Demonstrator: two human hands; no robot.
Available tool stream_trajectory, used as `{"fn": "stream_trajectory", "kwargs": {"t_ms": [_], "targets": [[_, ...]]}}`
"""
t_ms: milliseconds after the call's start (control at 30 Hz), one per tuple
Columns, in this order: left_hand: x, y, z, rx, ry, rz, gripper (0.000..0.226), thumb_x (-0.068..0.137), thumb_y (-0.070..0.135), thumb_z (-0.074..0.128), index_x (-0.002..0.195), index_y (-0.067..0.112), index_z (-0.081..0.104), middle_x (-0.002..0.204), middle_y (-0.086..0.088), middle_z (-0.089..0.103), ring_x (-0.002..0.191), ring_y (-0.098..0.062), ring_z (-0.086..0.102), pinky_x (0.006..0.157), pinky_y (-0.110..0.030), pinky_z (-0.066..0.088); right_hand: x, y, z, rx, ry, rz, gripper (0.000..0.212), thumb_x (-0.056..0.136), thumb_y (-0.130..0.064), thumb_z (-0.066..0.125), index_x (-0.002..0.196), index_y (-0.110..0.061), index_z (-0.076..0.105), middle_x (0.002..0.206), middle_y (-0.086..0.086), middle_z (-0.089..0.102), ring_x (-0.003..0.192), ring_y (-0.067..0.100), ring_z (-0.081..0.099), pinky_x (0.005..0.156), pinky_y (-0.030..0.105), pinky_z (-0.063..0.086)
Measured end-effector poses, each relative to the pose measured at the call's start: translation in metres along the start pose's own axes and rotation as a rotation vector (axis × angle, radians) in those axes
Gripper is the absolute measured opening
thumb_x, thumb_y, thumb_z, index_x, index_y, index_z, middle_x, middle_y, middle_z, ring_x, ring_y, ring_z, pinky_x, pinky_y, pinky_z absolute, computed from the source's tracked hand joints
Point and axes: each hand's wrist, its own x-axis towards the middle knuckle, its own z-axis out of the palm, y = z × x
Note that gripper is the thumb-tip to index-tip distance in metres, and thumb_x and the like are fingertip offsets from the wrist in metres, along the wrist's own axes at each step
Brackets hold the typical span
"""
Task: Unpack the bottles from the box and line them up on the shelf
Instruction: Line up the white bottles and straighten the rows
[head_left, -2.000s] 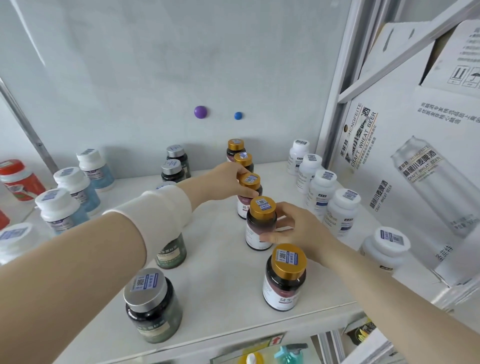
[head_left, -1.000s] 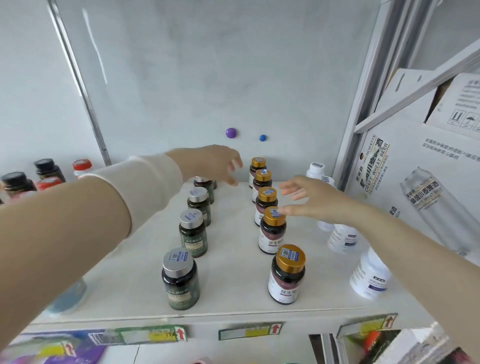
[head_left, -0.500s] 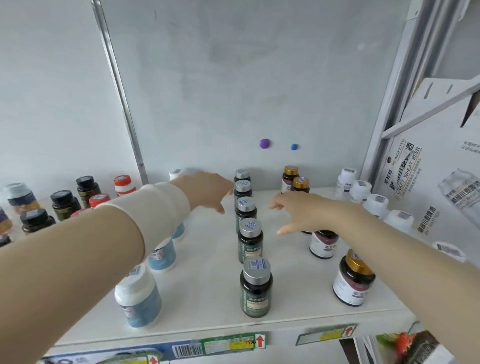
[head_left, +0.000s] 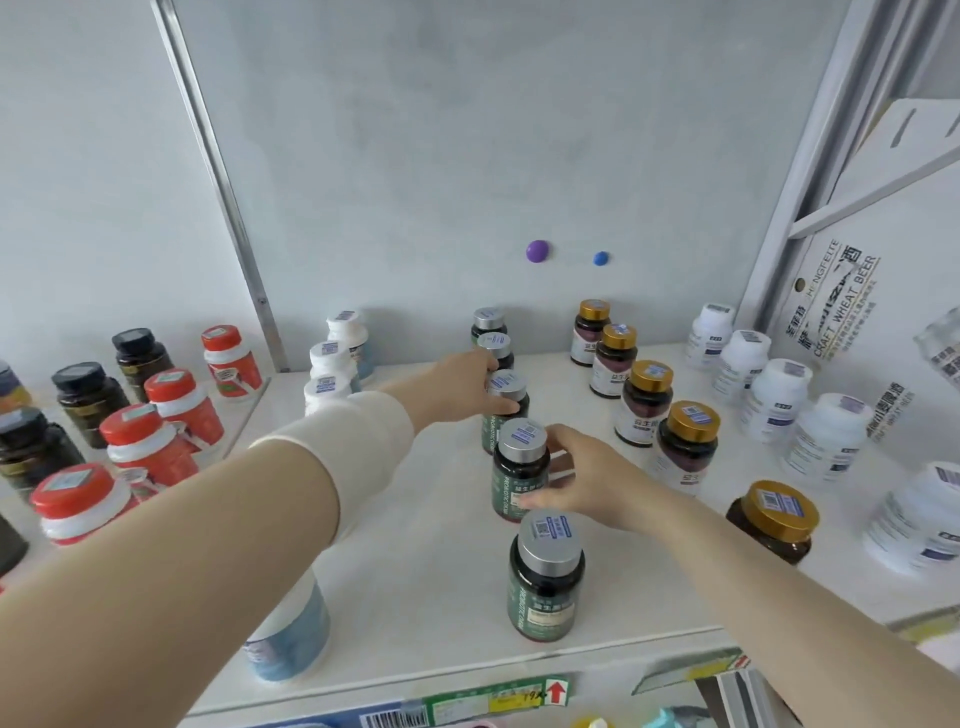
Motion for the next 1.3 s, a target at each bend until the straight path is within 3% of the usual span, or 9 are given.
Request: {"fn": "stream_trajectory", "kwargs": {"t_ms": [100, 233, 367, 600, 833, 1000, 1167, 1300], "targets": [[0.004, 0.004, 0.001, -0.043, -0.008, 0.011, 0.054, 0.084, 0.034, 0.067, 0.127, 0.008, 0.047, 0.124, -0.007, 0.055, 0.108, -0.024, 0.052, 0.088, -0.029, 0.039, 0.004, 0.007, 0.005, 0.111, 0.009, -0.03, 0.053, 0.074, -0.015, 0.077, 0.12, -0.015, 0.051, 0.107, -0.005, 0.061, 0.094, 0.007, 0.06, 0.077, 0.018, 0.053], [0.007, 0.005, 0.001, -0.123, -0.046, 0.015, 0.037, 0.082, 0.028, 0.07, 0.107, 0.01, 0.05, 0.104, -0.004, 0.051, 0.086, -0.02, 0.051, 0.067, -0.026, 0.041, 0.008, 0.016, 0.007, 0.131, 0.034, -0.041, 0.054, 0.071, -0.018, 0.079, 0.118, -0.015, 0.054, 0.111, -0.001, 0.065, 0.101, 0.015, 0.062, 0.084, 0.026, 0.054], [0.009, 0.0, -0.001, -0.227, -0.071, 0.014, 0.031, 0.08, 0.02, 0.073, 0.1, 0.013, 0.05, 0.1, -0.005, 0.056, 0.084, -0.021, 0.057, 0.073, -0.024, 0.046, 0.003, 0.019, 0.012, 0.202, 0.09, -0.044, 0.043, 0.069, -0.015, 0.08, 0.099, -0.03, 0.054, 0.098, -0.01, 0.065, 0.094, 0.013, 0.064, 0.076, 0.017, 0.053], [0.01, -0.007, -0.004, -0.274, -0.099, 0.028, 0.03, 0.081, 0.016, 0.073, 0.102, 0.018, 0.051, 0.083, 0.01, 0.053, 0.07, -0.006, 0.053, 0.047, 0.0, 0.039, -0.001, 0.016, 0.014, 0.191, 0.12, -0.043, 0.044, 0.068, -0.018, 0.081, 0.101, -0.031, 0.054, 0.097, -0.009, 0.066, 0.09, 0.009, 0.066, 0.07, 0.01, 0.051], [0.007, -0.005, -0.003, -0.232, -0.095, 0.053, 0.039, 0.08, 0.02, 0.073, 0.114, 0.013, 0.055, 0.101, 0.002, 0.057, 0.079, -0.014, 0.056, 0.062, -0.011, 0.042, -0.001, 0.017, 0.013, 0.175, 0.108, -0.038, 0.047, 0.068, -0.02, 0.081, 0.105, -0.029, 0.055, 0.097, -0.01, 0.066, 0.091, 0.006, 0.065, 0.077, 0.013, 0.049], [0.007, -0.006, 0.0, -0.254, -0.09, 0.04, 0.039, 0.081, 0.019, 0.073, 0.115, 0.013, 0.055, 0.102, -0.001, 0.059, 0.086, -0.017, 0.057, 0.074, -0.019, 0.045, -0.002, 0.017, 0.015, 0.182, 0.117, -0.027, 0.047, 0.069, -0.021, 0.081, 0.106, -0.029, 0.053, 0.099, -0.01, 0.065, 0.092, 0.009, 0.064, 0.076, 0.013, 0.048], [0.007, -0.009, 0.004, -0.137, -0.057, 0.014, 0.047, 0.081, 0.033, 0.071, 0.121, 0.019, 0.049, 0.105, 0.003, 0.054, 0.094, -0.016, 0.052, 0.086, -0.028, 0.043, -0.003, 0.015, 0.015, 0.168, 0.099, -0.017, 0.047, 0.071, -0.019, 0.079, 0.107, -0.029, 0.051, 0.1, -0.009, 0.064, 0.095, 0.009, 0.064, 0.081, 0.017, 0.051], [0.001, -0.006, -0.003, -0.183, -0.062, -0.015, 0.062, 0.081, 0.029, 0.072, 0.133, 0.016, 0.041, 0.119, 0.002, 0.052, 0.107, -0.016, 0.054, 0.1, -0.031, 0.042, -0.004, 0.003, 0.002, 0.055, 0.048, -0.021, 0.065, 0.07, -0.024, 0.08, 0.126, -0.024, 0.048, 0.118, -0.007, 0.059, 0.105, 0.008, 0.056, 0.088, 0.022, 0.049]]}}
